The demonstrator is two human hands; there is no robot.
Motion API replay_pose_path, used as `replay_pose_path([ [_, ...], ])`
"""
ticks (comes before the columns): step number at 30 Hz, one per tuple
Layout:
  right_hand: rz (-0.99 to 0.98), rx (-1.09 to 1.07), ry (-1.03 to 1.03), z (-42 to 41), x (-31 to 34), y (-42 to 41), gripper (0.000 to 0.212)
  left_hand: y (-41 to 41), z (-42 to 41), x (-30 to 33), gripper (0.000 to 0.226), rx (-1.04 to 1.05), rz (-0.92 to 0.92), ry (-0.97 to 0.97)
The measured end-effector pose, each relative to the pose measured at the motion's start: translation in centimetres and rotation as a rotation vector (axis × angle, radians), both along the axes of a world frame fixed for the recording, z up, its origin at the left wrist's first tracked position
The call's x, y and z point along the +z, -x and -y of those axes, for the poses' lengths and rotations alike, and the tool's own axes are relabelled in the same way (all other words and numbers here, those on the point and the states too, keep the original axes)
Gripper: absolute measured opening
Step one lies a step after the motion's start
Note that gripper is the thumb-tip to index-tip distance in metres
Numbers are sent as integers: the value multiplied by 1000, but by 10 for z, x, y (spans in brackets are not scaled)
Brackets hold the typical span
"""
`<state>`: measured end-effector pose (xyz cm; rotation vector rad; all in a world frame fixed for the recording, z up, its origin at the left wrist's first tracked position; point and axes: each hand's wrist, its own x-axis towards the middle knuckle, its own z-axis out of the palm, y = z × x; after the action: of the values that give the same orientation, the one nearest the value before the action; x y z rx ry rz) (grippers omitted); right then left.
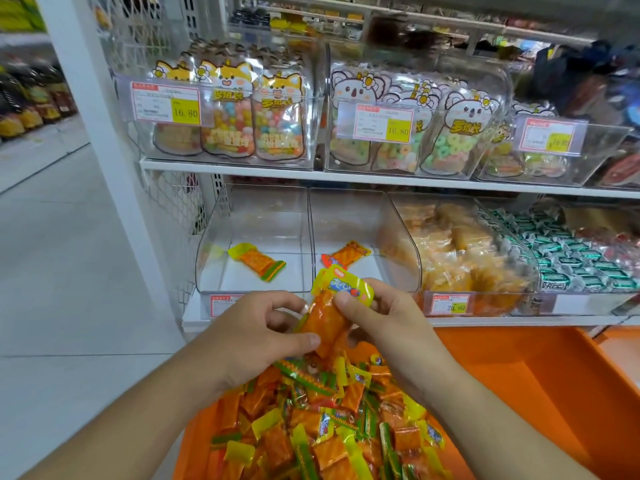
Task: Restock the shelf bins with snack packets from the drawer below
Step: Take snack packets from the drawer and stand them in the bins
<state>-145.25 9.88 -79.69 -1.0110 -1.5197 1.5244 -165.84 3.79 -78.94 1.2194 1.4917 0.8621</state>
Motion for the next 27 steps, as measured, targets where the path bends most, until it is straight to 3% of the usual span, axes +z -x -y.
replay_pose_path([
  [4,-9,-9,35,2,-15,10,62,-10,2,-6,34,131,21,-75],
  [6,0,-34,32,2,-21,13,68,-13,3,-8,34,156,11,-97],
  [12,46,-111,-33,-6,-14,29,39,17,-8,-10,54,88,-111,-204],
  [15,118,-111,-60,-27,-7,62,36,59,-26,-5,41,202,-361,-340],
  [18,213,-133,-73,-72,-15,114,35,103,-45,-15,54,293,-640,-371],
  [24,479,-156,-72,-155,-54,214,22,129,-59,-48,80,242,-672,-305],
  [27,638,-95,-92,-172,-67,241,30,134,-63,-47,90,284,-639,-338],
])
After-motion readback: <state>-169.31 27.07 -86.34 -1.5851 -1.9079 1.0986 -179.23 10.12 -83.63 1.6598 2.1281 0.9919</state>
